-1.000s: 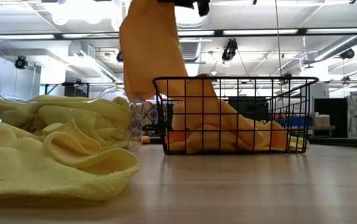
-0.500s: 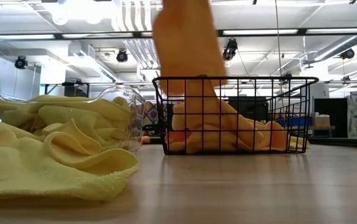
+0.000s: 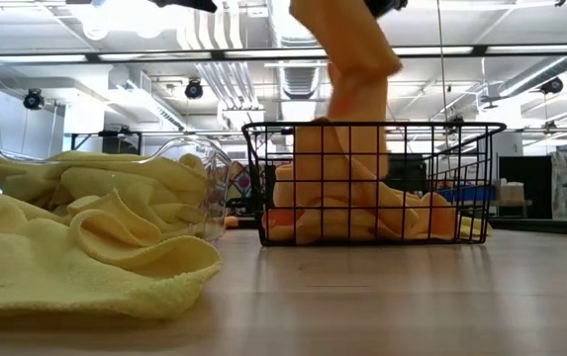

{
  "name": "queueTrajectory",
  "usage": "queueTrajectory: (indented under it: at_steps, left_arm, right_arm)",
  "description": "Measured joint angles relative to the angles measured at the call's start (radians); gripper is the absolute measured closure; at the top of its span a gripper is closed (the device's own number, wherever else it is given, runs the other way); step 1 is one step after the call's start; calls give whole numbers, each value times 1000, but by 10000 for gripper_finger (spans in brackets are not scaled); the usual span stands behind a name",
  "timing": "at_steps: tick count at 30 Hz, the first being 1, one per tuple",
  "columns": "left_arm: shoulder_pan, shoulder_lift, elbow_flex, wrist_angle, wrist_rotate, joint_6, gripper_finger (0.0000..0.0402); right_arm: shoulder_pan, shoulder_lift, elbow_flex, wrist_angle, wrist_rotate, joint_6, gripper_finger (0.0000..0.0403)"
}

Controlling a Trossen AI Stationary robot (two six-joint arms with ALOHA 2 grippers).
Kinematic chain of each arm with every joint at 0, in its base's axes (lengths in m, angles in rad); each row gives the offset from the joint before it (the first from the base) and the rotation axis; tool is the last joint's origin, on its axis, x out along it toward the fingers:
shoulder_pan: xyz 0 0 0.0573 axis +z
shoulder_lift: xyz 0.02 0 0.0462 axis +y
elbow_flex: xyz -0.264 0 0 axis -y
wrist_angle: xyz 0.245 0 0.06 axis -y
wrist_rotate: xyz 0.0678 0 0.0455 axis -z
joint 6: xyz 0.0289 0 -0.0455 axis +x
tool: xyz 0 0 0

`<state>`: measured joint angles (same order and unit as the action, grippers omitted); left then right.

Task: Sort microfiber towel by color & place in baskets
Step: Put the orange towel into the black wire basket

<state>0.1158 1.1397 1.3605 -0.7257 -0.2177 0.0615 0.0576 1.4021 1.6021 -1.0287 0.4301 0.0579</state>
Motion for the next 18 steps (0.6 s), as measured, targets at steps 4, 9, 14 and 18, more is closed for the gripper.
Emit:
queueTrajectory:
  at_steps: [4,9,14,18]
  left_arm:
    - [0,0,0,0,-10,-13,177]
    - [-2,-1,-21,5,-9,-27,177]
    - [-2,-11,-100,56,-9,-47,177]
    - [-14,-18,-164,87,-9,-87,177]
  right_arm:
    - [-13,0,-8,-71,-4,77,394]
    - [-40,0,-40,-165,-13,163,394]
    - [-72,0,-118,-156,-79,181,394]
    - [-107,0,-198,-118,-133,185,394]
